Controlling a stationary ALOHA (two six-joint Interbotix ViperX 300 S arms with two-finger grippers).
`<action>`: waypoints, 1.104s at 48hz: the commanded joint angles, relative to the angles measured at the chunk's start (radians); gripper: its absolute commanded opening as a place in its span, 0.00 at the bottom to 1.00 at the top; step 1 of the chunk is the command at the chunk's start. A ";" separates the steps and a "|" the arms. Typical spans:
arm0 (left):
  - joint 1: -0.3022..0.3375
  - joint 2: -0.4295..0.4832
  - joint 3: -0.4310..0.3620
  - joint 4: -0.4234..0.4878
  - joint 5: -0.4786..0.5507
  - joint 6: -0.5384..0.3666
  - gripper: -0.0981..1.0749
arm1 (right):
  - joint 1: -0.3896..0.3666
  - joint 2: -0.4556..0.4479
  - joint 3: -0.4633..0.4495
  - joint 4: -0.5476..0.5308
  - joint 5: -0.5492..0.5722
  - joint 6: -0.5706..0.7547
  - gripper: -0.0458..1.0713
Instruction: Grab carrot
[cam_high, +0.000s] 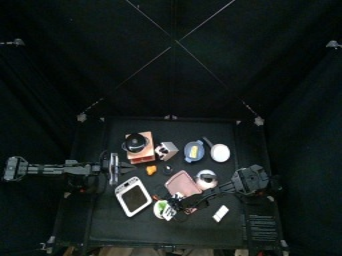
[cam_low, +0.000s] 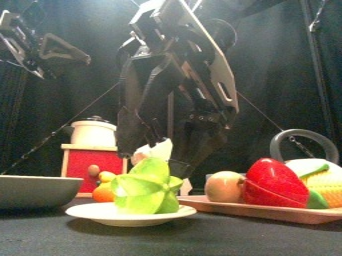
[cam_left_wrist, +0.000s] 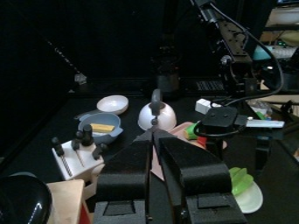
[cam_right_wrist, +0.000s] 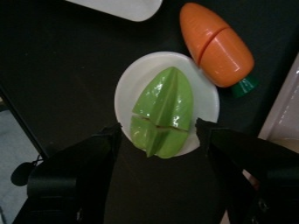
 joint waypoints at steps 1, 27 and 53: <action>0.005 0.003 -0.008 0.006 -0.008 0.003 0.53 | -0.029 -0.069 -0.002 -0.040 -0.003 -0.002 0.92; -0.029 0.009 -0.005 -0.084 0.017 -0.025 0.54 | -0.210 -0.278 0.247 -0.318 -0.270 0.012 0.92; -0.163 0.288 -0.190 -0.210 0.112 -0.028 0.54 | -0.383 -0.471 0.428 -0.586 -0.554 -0.002 0.92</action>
